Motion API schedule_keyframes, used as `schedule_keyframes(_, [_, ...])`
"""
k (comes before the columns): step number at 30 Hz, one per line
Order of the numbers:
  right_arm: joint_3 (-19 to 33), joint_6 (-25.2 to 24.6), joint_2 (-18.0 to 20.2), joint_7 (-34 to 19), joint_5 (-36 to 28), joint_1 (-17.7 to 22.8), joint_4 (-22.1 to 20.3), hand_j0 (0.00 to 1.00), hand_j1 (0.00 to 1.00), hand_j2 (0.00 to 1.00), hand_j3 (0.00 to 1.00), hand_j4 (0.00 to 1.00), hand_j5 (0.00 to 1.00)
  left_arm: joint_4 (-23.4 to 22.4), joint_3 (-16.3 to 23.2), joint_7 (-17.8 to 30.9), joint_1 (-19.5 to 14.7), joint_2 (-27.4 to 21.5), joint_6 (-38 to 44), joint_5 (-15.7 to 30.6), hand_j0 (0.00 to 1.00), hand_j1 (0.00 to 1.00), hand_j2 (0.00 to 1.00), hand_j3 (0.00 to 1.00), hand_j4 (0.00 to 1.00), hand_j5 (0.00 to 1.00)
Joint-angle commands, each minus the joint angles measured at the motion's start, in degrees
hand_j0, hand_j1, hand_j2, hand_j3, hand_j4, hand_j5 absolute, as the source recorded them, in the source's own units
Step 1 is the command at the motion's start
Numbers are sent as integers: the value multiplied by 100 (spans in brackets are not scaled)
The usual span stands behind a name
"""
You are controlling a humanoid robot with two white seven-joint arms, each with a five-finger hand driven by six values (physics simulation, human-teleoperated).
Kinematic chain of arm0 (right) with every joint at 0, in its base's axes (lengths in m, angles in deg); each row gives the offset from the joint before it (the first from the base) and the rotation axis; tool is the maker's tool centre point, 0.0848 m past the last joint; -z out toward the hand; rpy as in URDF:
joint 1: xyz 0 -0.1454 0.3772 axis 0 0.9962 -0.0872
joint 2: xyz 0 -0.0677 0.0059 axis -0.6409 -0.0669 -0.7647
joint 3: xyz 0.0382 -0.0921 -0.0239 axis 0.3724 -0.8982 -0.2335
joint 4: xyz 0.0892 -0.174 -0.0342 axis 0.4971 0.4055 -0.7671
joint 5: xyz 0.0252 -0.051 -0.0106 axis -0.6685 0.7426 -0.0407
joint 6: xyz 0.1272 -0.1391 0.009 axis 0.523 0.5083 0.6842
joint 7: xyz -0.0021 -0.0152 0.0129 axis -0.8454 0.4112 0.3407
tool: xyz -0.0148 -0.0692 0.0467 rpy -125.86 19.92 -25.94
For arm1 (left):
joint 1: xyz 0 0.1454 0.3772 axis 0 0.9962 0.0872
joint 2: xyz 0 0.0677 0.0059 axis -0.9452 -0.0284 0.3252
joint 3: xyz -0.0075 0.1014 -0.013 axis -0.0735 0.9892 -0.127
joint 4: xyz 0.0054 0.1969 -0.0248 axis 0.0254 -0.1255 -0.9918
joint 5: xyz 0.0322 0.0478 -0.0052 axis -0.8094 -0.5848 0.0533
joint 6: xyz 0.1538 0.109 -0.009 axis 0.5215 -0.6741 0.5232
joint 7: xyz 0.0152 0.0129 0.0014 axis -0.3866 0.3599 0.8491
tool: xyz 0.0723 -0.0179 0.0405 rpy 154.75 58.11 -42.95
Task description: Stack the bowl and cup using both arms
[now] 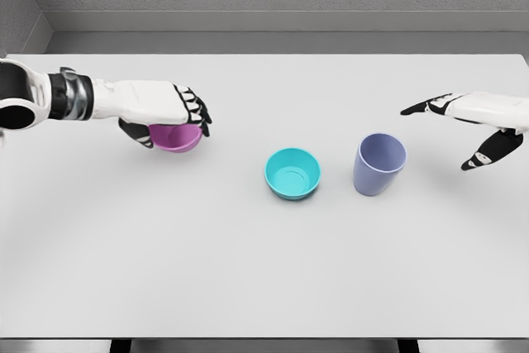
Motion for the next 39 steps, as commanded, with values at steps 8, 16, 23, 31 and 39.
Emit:
schedule_keyframes(8, [2, -106, 2, 2, 5, -9, -12, 100, 100, 100, 100, 100, 100, 250, 27, -3, -61, 268, 15, -2, 71, 71, 71, 71, 71, 71])
schedule_keyframes(16, [2, -70, -7, 2, 5, -9, -29, 100, 100, 100, 100, 100, 100, 364, 106, -3, -158, 541, 15, -151, 71, 71, 71, 71, 71, 71])
schedule_keyframes(23, [-6, -62, -42, 2, 5, -9, -20, 100, 100, 100, 100, 100, 100, 364, 273, -3, -264, 743, 15, -151, 71, 71, 71, 71, 71, 71])
schedule_keyframes(31, [-6, -70, -42, 2, 5, -9, -20, 100, 100, 100, 100, 100, 100, 311, 510, -3, -387, 1042, 15, -160, 72, 72, 72, 72, 72, 72])
schedule_keyframes(39, [-6, -62, -42, 2, 5, -9, -20, 100, 100, 100, 100, 100, 100, 311, 651, -3, -483, 1235, 15, -151, 72, 72, 72, 72, 72, 72])
